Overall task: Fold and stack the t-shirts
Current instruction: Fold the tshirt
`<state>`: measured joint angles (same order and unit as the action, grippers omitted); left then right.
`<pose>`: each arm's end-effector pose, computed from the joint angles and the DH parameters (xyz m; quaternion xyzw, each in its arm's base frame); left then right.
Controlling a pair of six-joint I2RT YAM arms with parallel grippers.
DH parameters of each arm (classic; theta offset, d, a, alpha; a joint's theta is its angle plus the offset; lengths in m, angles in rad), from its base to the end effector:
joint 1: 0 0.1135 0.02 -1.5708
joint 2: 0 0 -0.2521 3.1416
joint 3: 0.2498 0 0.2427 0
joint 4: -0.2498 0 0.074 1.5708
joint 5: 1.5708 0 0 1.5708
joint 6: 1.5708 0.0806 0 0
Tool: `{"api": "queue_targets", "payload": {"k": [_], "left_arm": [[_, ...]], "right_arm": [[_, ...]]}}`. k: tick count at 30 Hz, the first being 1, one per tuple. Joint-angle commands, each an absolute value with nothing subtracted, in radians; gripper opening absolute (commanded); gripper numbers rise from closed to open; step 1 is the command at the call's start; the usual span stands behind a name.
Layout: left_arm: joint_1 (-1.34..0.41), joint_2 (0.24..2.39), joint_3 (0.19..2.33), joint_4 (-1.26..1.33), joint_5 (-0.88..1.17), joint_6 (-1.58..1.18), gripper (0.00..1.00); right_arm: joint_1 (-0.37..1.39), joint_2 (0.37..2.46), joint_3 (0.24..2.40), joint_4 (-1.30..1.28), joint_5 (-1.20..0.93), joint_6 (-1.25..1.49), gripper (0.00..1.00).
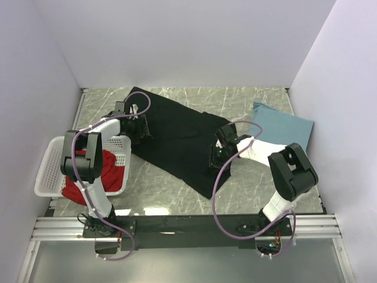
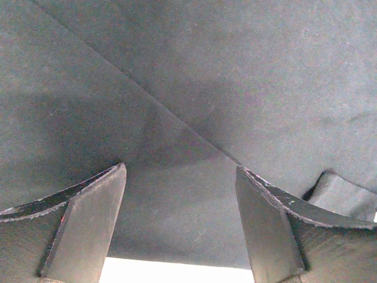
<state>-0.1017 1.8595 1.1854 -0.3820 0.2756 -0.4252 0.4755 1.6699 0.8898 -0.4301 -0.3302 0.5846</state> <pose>0.3833 -0.0612 0.1233 -0.1198 0.9510 -0.1939 0.2088 0.2613 0.1639 0.1010 0.0235 0.9706 0.2289 0.0709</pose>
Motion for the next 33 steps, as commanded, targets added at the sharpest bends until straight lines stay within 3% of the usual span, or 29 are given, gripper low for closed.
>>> {"api": "queue_targets", "payload": {"k": [1, 24, 29, 33], "left_arm": [[-0.11, 1.859, 1.121, -0.495, 0.299, -0.361, 0.83], [-0.239, 1.773, 1.051, -0.595, 0.367, -0.373, 0.84], [-0.262, 1.735, 1.083, -0.618, 0.394, -0.397, 0.84], [-0.262, 1.721, 1.246, -0.673, 0.4, -0.432, 0.85]], "right_arm": [[0.509, 1.698, 0.764, -0.629, -0.192, 0.606, 0.42], [0.514, 1.385, 0.56, -0.739, -0.16, 0.793, 0.42], [0.514, 1.321, 0.595, -0.804, -0.16, 0.788, 0.42], [0.514, 1.284, 0.765, -0.929, -0.134, 0.781, 0.44]]}}
